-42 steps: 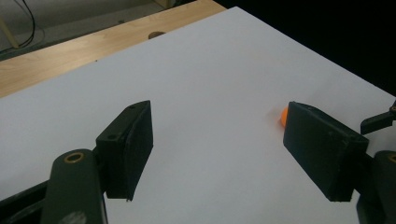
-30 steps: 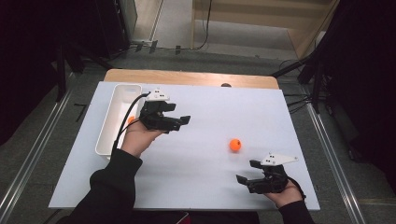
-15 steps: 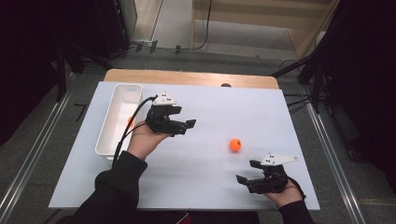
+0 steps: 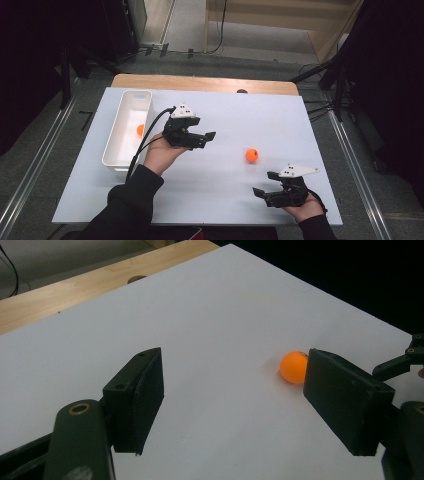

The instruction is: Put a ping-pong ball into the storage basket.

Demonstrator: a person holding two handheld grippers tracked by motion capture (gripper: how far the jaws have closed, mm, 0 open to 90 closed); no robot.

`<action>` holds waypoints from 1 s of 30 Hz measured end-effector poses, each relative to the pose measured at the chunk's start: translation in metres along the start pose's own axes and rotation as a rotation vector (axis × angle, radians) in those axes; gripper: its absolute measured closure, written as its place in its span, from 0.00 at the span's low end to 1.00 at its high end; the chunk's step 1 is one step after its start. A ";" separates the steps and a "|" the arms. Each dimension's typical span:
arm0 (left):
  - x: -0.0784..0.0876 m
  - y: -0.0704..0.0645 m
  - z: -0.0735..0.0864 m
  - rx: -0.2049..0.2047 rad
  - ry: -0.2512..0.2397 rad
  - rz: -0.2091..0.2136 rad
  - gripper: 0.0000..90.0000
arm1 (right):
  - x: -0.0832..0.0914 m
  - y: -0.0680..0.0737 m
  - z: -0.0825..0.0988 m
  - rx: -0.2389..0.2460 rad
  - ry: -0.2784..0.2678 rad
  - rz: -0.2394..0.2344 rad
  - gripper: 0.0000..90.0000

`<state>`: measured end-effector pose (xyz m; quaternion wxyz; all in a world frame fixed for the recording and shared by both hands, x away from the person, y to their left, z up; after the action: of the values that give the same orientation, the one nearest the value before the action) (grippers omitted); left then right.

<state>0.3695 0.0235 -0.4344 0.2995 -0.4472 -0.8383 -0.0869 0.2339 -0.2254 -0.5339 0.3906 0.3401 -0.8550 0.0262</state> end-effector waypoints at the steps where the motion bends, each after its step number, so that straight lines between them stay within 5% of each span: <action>1: -0.001 -0.001 0.000 0.002 -0.004 0.000 0.27 | 0.000 0.000 0.000 0.000 0.000 0.000 0.17; 30: -0.026 -0.024 0.011 -0.020 0.008 0.019 0.27 | 0.000 -0.001 0.000 0.001 0.006 0.003 0.17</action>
<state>0.3564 -0.0040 -0.4556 0.2993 -0.4577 -0.8319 -0.0941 0.2341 -0.2266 -0.5343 0.3929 0.3387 -0.8544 0.0282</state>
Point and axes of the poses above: each handheld gripper's, and its own axes: x roughly backward along the jaws, z roughly out of its underside, y roughly to its left, the point moved 6 cm from there along -x, roughly forward along the jaws, and after that the axes turned 2 degrees about y, right-handed, at the moved point
